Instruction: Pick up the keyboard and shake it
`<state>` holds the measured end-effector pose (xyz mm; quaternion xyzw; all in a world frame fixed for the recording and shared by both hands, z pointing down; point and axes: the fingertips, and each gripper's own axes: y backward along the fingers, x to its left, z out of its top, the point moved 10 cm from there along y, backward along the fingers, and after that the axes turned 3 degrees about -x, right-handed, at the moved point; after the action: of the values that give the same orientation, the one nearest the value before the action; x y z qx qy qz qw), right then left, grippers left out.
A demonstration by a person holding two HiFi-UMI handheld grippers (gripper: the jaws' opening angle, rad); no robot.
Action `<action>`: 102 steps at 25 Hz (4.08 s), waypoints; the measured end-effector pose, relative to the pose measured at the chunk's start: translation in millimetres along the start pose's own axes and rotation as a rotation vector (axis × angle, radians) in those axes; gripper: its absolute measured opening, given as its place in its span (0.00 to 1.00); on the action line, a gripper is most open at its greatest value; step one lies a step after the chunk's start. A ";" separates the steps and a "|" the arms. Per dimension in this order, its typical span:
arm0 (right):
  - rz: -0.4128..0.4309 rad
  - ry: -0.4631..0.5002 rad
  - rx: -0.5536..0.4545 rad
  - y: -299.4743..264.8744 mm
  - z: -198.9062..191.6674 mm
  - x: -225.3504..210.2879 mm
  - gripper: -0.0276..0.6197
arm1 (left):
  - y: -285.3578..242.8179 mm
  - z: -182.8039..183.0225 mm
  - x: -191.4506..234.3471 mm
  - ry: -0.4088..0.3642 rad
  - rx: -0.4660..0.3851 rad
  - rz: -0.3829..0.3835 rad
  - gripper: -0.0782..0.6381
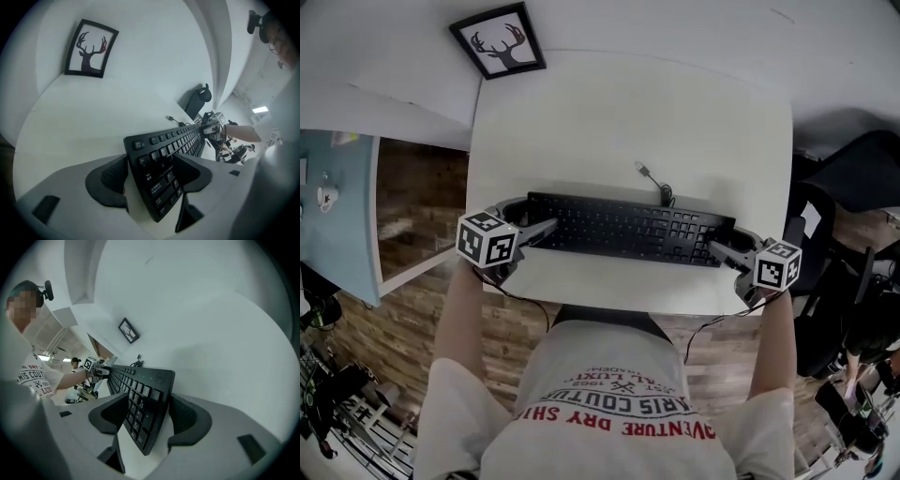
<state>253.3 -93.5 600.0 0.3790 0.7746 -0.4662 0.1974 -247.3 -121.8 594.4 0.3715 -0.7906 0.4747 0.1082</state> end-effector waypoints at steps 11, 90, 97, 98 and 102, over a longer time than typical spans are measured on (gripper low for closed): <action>0.215 -0.203 0.191 -15.3 5.6 -15.5 0.31 | -2.7 2.2 14.3 0.132 -0.010 -0.144 0.46; -0.259 1.532 -0.313 246.1 190.4 376.0 0.21 | 260.5 186.4 -180.0 -0.846 -0.755 -0.284 0.38; -0.203 1.447 -0.618 238.1 147.3 347.2 0.21 | 319.2 201.6 -248.1 -1.104 -0.739 -0.069 0.41; -0.224 1.455 -0.641 234.9 141.6 345.5 0.21 | 330.1 201.7 -259.3 -1.155 -0.742 -0.035 0.41; -0.354 1.531 -0.603 222.0 140.1 339.6 0.20 | 353.5 206.8 -282.7 -1.280 -0.748 0.058 0.41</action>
<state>202.1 -17.1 180.7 0.3944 0.8341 0.1221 -0.3658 -255.6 -59.9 100.6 0.4929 -0.8173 -0.1333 -0.2671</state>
